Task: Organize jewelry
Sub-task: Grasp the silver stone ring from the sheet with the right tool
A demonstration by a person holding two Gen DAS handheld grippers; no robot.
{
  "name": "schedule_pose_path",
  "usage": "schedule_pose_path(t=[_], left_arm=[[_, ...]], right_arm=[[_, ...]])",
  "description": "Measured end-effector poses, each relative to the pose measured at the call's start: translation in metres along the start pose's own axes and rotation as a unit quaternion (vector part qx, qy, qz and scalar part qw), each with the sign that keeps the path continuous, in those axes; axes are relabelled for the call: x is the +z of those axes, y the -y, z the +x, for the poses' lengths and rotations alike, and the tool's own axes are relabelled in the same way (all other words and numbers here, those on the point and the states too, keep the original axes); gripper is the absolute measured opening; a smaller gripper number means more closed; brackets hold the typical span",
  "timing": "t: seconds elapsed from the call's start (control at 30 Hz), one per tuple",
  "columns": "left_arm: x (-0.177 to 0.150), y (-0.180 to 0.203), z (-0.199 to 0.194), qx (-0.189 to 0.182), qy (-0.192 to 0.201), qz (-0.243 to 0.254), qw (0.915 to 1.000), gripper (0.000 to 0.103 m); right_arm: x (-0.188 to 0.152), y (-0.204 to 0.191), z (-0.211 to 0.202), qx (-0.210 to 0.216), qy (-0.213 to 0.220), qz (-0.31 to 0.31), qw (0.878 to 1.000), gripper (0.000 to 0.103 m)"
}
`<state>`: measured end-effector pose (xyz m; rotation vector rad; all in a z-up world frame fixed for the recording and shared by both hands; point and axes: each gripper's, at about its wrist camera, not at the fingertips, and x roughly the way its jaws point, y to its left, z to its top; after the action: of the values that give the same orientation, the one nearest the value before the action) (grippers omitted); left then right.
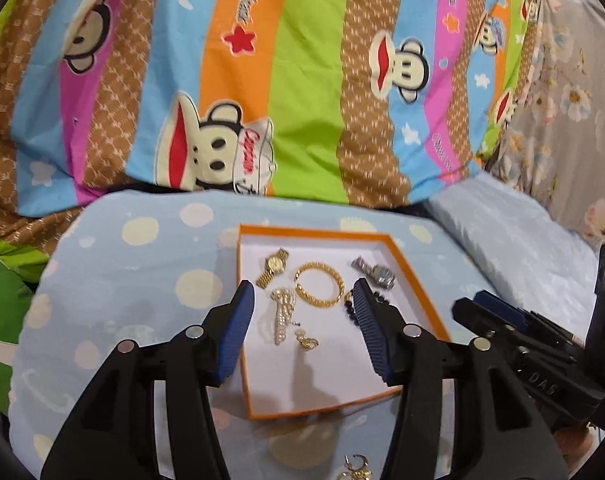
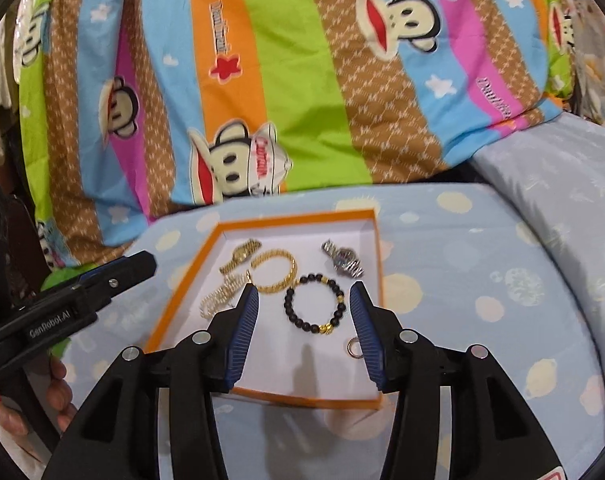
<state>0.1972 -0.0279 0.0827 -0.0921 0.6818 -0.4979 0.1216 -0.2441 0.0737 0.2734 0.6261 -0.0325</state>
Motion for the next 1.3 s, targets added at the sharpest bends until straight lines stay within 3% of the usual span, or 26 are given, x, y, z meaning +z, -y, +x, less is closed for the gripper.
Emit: schedule_pose_path(t=[0.1, 0.23, 0.5, 0.73, 1.0, 1.3], left_arm=[[-0.004, -0.001, -0.033, 0.006, 0.019, 0.006, 0.9998, 0.05], [-0.026, -0.003, -0.058, 0.017, 0.015, 0.014, 0.9996, 0.05], [-0.097, -0.016, -0.066, 0.023, -0.053, -0.011, 0.9983, 0.05], [-0.139, -0.023, -0.061, 0.021, -0.097, -0.031, 0.9946, 0.05], [-0.153, -0.011, -0.063, 0.021, -0.104, -0.008, 0.9944, 0.05], [-0.154, -0.019, -0.066, 0.03, -0.101, -0.024, 0.9942, 0.05]], right_arm=[[-0.006, 0.005, -0.034, 0.001, 0.013, 0.006, 1.0, 0.052], [-0.031, 0.002, -0.061, -0.007, 0.006, -0.002, 1.0, 0.052], [-0.108, -0.033, -0.076, 0.0, -0.058, -0.05, 0.997, 0.052], [-0.148, -0.049, -0.066, 0.009, -0.102, -0.06, 0.993, 0.046], [-0.163, -0.061, -0.067, 0.029, -0.118, -0.066, 0.99, 0.045], [-0.172, -0.084, -0.061, 0.048, -0.135, -0.09, 0.986, 0.044]])
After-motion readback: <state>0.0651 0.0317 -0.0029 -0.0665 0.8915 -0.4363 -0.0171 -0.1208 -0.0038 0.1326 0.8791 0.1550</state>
